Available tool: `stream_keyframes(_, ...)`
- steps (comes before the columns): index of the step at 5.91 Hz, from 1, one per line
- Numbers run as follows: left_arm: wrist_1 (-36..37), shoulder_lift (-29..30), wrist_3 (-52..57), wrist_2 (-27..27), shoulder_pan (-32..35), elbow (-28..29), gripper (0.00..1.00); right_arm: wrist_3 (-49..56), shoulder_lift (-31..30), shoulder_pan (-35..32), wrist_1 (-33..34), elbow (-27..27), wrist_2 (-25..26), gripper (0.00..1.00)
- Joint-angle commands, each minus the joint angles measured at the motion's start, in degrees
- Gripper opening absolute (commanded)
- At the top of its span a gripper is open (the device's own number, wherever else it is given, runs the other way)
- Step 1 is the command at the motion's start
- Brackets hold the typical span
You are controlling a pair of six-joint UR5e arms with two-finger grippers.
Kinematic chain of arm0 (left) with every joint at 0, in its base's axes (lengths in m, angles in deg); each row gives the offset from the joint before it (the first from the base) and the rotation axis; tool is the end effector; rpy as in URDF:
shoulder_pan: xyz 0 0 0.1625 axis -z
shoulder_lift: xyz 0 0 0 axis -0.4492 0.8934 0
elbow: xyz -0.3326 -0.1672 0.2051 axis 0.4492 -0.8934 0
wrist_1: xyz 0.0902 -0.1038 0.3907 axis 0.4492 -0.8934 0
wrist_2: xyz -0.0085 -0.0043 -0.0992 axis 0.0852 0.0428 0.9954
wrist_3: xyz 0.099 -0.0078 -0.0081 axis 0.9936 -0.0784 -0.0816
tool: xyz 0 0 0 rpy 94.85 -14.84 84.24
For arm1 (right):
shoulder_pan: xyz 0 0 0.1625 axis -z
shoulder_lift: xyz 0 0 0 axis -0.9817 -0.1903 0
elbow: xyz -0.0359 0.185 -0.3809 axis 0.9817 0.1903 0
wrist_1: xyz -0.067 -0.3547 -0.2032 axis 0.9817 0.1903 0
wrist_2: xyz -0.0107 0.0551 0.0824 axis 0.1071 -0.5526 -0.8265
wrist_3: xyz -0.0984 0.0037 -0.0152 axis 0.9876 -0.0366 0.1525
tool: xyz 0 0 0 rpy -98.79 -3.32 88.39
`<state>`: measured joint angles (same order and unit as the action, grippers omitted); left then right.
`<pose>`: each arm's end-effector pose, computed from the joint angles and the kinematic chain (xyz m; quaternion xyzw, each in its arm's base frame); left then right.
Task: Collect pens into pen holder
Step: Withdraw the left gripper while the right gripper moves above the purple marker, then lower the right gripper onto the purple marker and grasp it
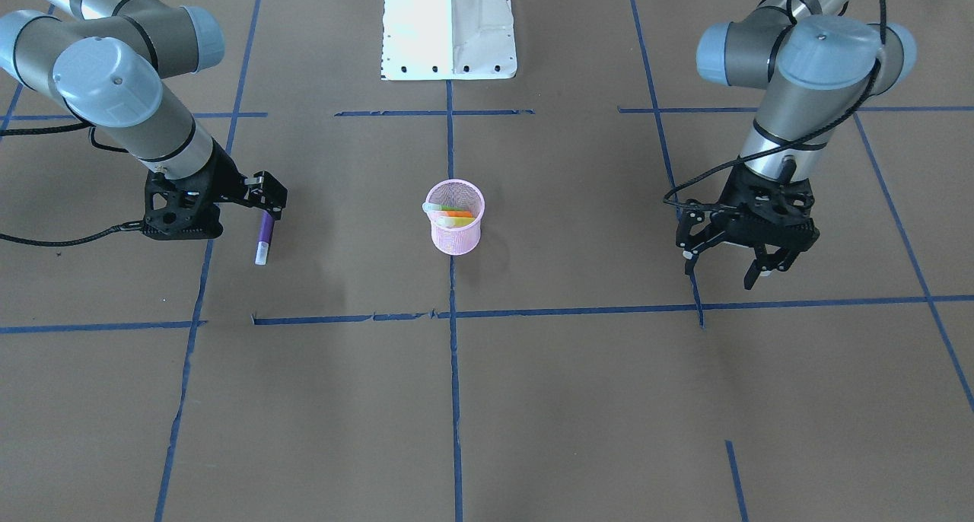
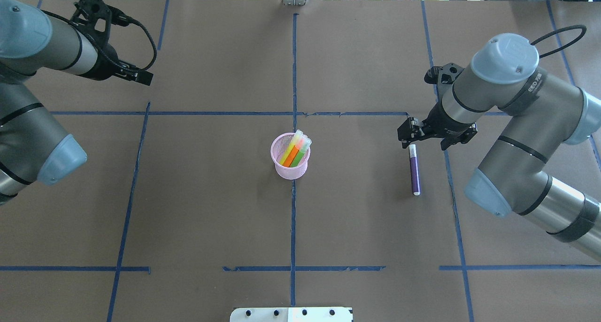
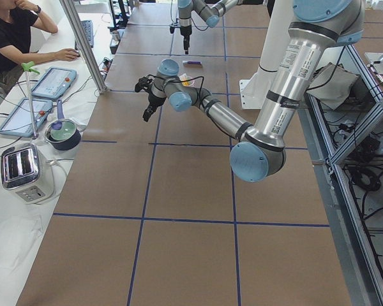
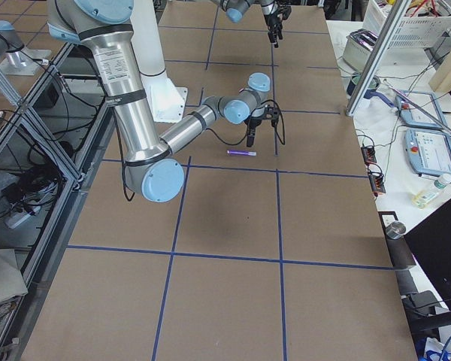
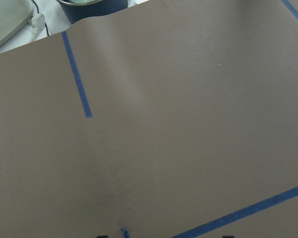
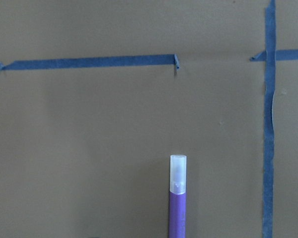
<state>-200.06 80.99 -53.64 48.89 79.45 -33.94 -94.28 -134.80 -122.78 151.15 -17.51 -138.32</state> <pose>0.2939 -0.5564 0.3504 0.2548 0.3633 0.0763 0.8929 -0.3797 -0.4738 0.3694 -0.0285 -0.3970 0.0050 0.9174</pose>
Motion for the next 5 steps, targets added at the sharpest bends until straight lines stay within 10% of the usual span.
stream_keyframes(1, -0.2, -1.4, 0.1, 0.8, 0.9, -0.7, 0.82, 0.7, -0.1, 1.4, 0.3, 2.3, -6.5, 0.98)
stream_keyframes(5, -0.1, -2.4, -0.7, 0.7, 0.9, -2.9, 0.84, 0.8, 2.4, 1.7, -0.1, 9.8, -6.6, 0.92)
